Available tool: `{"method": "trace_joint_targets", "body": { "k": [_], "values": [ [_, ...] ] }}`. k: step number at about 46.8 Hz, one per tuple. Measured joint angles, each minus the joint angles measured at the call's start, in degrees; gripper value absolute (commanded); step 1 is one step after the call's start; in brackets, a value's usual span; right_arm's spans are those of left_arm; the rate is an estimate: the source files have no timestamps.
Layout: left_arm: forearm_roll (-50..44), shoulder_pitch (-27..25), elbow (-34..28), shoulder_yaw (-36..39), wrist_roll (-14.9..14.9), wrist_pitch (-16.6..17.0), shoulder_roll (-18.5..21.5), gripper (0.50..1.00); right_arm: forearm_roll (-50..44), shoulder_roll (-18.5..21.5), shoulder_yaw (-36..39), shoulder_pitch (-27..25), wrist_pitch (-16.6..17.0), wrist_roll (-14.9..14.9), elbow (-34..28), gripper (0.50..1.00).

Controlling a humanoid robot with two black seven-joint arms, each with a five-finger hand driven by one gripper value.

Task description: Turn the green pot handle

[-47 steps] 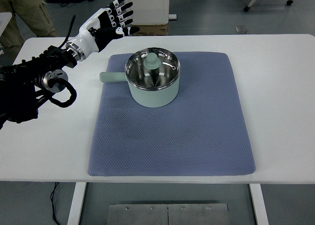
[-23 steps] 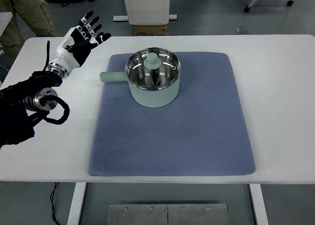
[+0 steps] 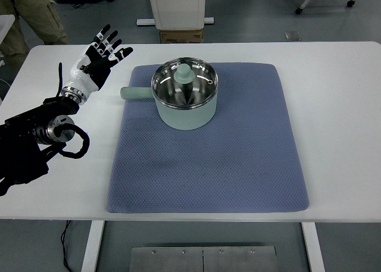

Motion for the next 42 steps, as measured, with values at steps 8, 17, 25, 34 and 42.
{"method": "trace_joint_targets", "body": {
  "k": [8,17,25,34,42],
  "values": [
    [-0.04,0.58,-0.03,-0.75,0.0,0.39,-0.07,1.0,0.0,0.0,0.01,-0.01,0.0,0.0,0.0,1.0],
    [-0.01,0.85,0.02,-1.49,0.01,1.98,-0.02,1.0,0.0,0.0,-0.01,-0.01,0.0,0.0,0.0,1.0],
    [0.04,1.19,0.02,-1.58,0.0,2.64,-1.05,1.0,0.0,0.0,-0.05,-0.01,0.0,0.0,0.0,1.0],
    [0.04,1.97,0.05,-1.6,0.0,3.2,-2.35,1.0,0.0,0.0,-0.04,0.0,0.0,0.0,0.0,1.0],
    [0.04,2.98,0.04,-1.6,-0.02,3.49,-3.43,1.0,0.0,-0.01,-0.06,-0.01,0.0,0.0,0.0,1.0]
  ]
}}
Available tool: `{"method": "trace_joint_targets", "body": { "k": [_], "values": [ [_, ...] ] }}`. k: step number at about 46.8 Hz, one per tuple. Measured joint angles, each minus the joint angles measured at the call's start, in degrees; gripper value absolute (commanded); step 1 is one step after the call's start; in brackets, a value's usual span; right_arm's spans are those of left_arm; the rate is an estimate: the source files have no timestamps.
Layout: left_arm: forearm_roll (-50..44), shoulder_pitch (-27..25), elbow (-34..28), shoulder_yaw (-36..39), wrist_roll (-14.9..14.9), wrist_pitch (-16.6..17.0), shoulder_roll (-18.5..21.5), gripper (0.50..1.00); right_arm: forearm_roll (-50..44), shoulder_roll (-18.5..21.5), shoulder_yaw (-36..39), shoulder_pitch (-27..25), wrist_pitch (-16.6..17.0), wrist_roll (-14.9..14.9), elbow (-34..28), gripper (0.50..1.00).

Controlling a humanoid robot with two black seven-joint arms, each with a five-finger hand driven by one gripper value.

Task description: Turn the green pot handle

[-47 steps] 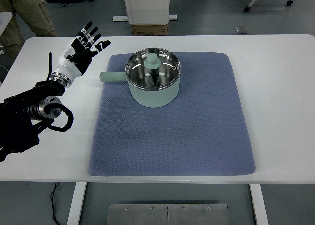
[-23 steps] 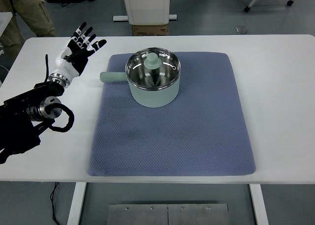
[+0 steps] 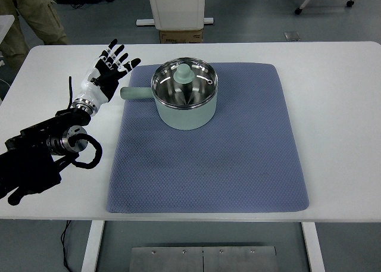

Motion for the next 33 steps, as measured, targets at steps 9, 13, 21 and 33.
{"method": "trace_joint_targets", "body": {
  "k": [9,13,21,33],
  "values": [
    [0.23,0.42,-0.02,0.0,0.0,0.01,-0.79,1.0,0.0,0.0,-0.04,0.09,0.0,0.01,0.02,1.0],
    [0.31,0.41,-0.01,0.0,0.0,0.02,-0.8,1.0,0.0,0.0,0.0,0.16,0.0,0.0,0.02,1.0],
    [0.43,0.23,-0.06,0.01,0.01,-0.02,-0.75,1.0,0.0,0.0,0.01,0.14,0.0,-0.01,0.0,1.0],
    [0.44,-0.18,-0.09,-0.04,0.02,-0.06,-0.7,1.0,-0.12,0.0,-0.14,0.12,0.0,0.0,0.0,1.0]
  ]
}}
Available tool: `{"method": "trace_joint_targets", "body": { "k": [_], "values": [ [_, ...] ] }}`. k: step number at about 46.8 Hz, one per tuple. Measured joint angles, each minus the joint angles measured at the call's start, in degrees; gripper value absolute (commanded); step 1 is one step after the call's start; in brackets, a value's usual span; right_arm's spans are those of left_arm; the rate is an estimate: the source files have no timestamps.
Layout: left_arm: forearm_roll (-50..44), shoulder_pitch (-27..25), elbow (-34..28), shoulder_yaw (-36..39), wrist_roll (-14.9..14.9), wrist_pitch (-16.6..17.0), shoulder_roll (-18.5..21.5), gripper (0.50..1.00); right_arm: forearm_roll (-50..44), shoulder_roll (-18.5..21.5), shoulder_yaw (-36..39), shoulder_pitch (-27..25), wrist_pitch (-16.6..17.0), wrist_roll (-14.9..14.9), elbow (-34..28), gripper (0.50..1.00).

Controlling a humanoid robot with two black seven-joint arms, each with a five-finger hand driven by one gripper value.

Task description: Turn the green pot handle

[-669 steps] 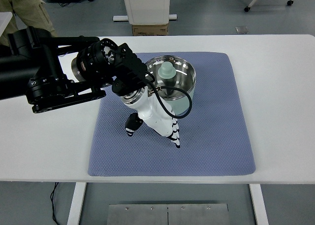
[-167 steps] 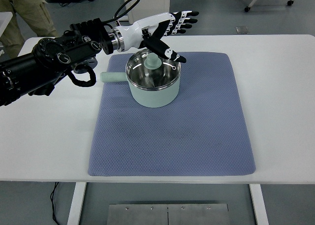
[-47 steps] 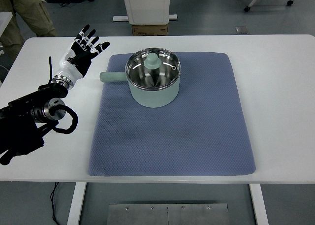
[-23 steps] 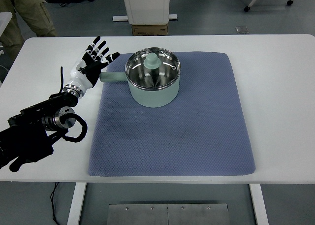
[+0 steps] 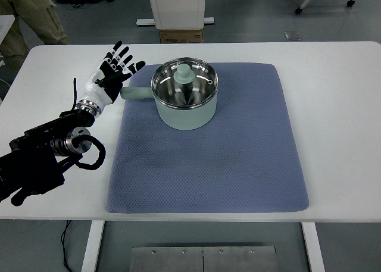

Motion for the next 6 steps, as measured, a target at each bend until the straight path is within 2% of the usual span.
{"method": "trace_joint_targets", "body": {
  "k": [6],
  "values": [
    [0.0,-0.11,0.0,-0.01,0.0,0.0,0.0,1.0,0.11,0.0,0.25,-0.02,0.0,0.0,0.0,1.0]
  ]
}}
